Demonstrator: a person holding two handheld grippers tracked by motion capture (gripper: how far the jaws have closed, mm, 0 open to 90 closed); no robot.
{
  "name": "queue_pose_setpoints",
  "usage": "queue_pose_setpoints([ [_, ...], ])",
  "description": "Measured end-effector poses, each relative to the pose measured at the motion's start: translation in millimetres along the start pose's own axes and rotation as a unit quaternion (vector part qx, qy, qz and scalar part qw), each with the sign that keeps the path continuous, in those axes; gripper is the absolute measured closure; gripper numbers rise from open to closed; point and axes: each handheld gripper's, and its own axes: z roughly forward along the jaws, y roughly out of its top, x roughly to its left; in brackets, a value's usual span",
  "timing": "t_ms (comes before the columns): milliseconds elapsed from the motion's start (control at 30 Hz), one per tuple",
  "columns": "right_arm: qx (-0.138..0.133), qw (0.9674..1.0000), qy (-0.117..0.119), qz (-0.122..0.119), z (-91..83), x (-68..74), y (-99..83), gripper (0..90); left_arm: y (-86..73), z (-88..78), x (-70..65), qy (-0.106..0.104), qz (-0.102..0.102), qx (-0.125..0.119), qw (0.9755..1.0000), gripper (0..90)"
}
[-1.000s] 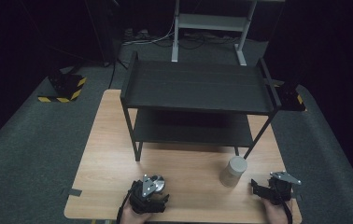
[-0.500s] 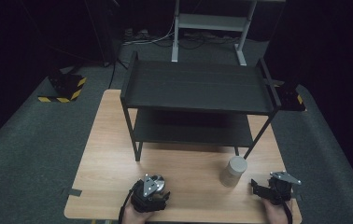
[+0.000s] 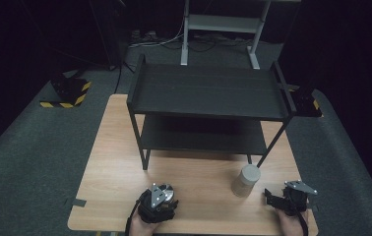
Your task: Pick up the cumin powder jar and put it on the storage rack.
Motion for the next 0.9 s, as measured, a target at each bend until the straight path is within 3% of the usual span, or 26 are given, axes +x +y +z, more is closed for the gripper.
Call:
queue_pose_setpoints([
  [900,0.0,1.0,0.0,-0.001,0.0,-0.2,-0.1,7.4,15.6,-6.5,-6.6,0.009,0.006,0.006,0.9999,30.7],
])
